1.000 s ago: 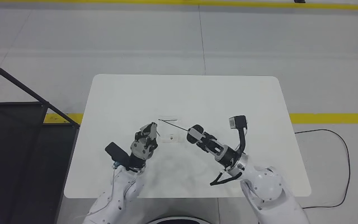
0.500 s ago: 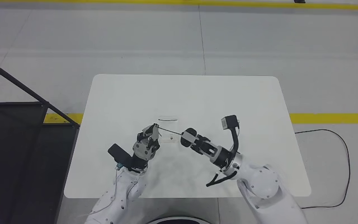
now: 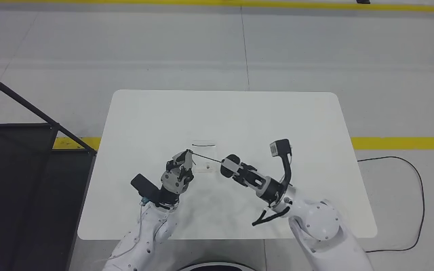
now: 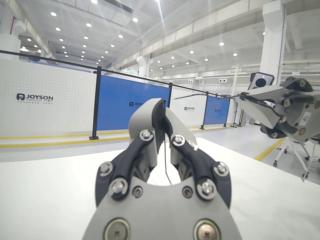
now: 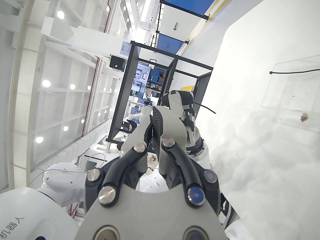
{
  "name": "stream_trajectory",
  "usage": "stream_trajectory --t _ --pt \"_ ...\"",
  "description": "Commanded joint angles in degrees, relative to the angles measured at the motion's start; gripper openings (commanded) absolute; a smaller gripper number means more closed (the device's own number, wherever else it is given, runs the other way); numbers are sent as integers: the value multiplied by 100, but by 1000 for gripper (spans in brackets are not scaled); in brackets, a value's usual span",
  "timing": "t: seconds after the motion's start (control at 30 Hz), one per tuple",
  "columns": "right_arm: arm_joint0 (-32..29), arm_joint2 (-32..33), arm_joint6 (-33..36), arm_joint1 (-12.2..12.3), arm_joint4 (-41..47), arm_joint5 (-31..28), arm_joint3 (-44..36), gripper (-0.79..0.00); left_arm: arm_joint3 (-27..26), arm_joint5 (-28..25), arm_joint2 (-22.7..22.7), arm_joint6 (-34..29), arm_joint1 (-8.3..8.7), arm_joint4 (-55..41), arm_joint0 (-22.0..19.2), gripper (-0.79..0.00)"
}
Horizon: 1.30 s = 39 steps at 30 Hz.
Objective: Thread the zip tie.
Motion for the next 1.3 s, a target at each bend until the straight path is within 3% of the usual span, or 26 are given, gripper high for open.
stream_trajectory --t 0.0,1.27 --pt "23 -14 -6 -4 -3 30 9 -785 0 0 0 0 0 0 0 -785" --pt "147 -66 -80 -43 -29 210 57 -785 0 0 0 0 0 0 0 -785"
